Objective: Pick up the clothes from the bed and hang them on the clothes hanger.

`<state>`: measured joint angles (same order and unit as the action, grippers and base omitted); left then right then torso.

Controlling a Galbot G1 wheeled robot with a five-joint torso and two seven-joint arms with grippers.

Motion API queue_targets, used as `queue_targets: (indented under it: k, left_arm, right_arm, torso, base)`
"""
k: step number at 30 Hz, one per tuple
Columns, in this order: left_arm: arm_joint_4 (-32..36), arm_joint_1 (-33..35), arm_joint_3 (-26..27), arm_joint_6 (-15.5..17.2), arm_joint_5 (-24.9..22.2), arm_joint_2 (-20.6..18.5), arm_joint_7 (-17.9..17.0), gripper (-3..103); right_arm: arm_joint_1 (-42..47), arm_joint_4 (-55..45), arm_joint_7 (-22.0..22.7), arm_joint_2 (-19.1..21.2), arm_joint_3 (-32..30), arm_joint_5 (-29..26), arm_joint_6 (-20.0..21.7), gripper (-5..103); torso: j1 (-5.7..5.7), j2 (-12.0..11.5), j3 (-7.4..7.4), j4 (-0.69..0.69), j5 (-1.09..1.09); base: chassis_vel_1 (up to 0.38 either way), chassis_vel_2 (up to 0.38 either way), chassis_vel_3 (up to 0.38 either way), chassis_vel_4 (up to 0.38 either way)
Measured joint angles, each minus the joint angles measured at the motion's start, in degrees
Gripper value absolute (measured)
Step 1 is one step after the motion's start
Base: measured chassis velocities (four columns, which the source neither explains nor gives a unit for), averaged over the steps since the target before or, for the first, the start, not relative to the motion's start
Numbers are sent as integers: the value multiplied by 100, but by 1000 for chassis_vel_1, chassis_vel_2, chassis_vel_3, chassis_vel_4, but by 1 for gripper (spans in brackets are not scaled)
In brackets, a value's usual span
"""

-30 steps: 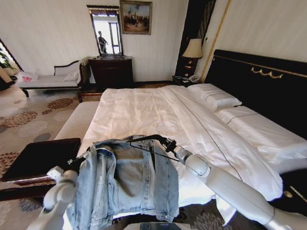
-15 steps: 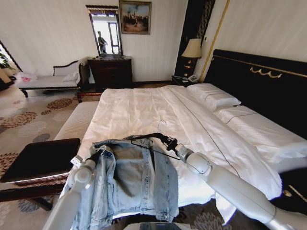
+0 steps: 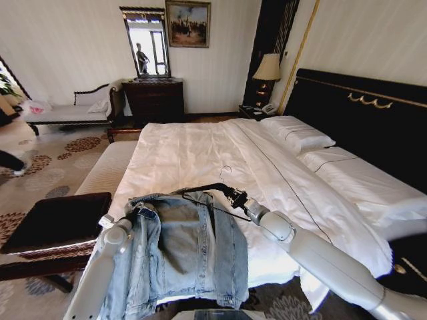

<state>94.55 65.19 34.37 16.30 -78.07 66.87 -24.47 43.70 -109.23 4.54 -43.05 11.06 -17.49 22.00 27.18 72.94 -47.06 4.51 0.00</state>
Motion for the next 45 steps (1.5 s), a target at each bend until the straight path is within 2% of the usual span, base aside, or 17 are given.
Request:
queue_targets:
  k: [2,3,4,6,8,9,12,14,15,16,18,20,23,26,30,42,45]
  left_arm:
    - [-3,-3,-1,0,0,1,0,68]
    - [-5,-10,-10,-22,17,9,4,57]
    - [-5,-10,-34,-66,96,18,22,51]
    - [-6,-10,-44,-78,118,20,25,51]
    - [-22,-24,-77,-97,143,30,25,40]
    - [-22,-24,-77,-97,143,30,25,40]
    - [-122,-81,-95,-98,124,30,15,24]
    - [-141,-91,-95,-97,115,31,11,24]
    - [-197,-115,-89,-96,85,43,-6,14]
    - [-248,-131,-75,-96,62,59,-19,8]
    - [-265,-135,-67,-96,56,66,-21,8]
    - [-273,-121,-30,-96,85,73,-14,1]
    - [-195,-60,-33,-99,255,23,36,0]
    - [2,69,-89,-129,707,-115,165,0]
    - [226,223,-119,-173,1061,-242,237,0]
    - [1045,809,-221,-181,1496,-428,399,0]
    - [1265,1159,-259,-189,1664,-416,495,0]
  right_arm:
    - [-5,2,1,-2,1,-2,0,28]
    - [-26,9,5,-19,14,-12,2,28]
    - [-35,11,6,-31,28,-23,6,28]
    - [-37,11,6,-32,32,-27,6,28]
    - [-36,11,6,-35,40,-42,7,28]
    - [-36,11,6,-35,40,-42,7,28]
    - [-31,-9,6,-31,45,-66,9,28]
    - [-30,-21,6,-26,46,-75,11,28]
    - [-31,-64,6,-1,49,-102,18,28]
    - [-34,-89,7,23,52,-126,25,28]
    - [-39,-97,7,33,54,-134,28,28]
    - [-88,-107,6,61,90,-172,44,28]
    - [-140,-107,7,62,144,-220,60,28]
    - [-287,-48,-1,-10,357,-277,87,28]
    - [-534,52,-19,-154,743,-294,124,28]
    - [-1331,1046,-27,-791,1669,-248,143,28]
    - [-1493,1323,-27,-968,1863,-250,139,28]
  torso:
    - [0,0,0,0,0]
    - [0,0,0,0,0]
    - [0,0,0,-1,0]
    - [0,0,0,-1,0]
    - [0,0,0,0,0]
    - [0,0,0,0,0]
    - [0,0,0,0,0]
    - [0,0,0,0,0]
    - [0,0,0,0,0]
    - [0,0,0,0,0]
    - [0,0,0,0,0]
    - [0,0,1,1,0]
    - [0,0,0,1,-2]
    - [0,0,0,0,-1]
    - [0,0,0,0,0]
    - [0,0,0,0,0]
    - [0,0,0,0,0]
  base:
    - [0,0,0,0]
    - [0,0,0,0]
    - [0,0,0,0]
    - [0,0,0,0]
    - [0,0,0,0]
    - [0,0,0,0]
    - [0,0,0,0]
    - [0,0,0,0]
    - [0,0,0,0]
    - [0,0,0,0]
    - [0,0,0,0]
    - [0,0,0,0]
    - [0,0,0,0]
    - [0,0,0,0]
    - [0,0,0,0]
    - [0,0,0,0]
    - [0,0,0,0]
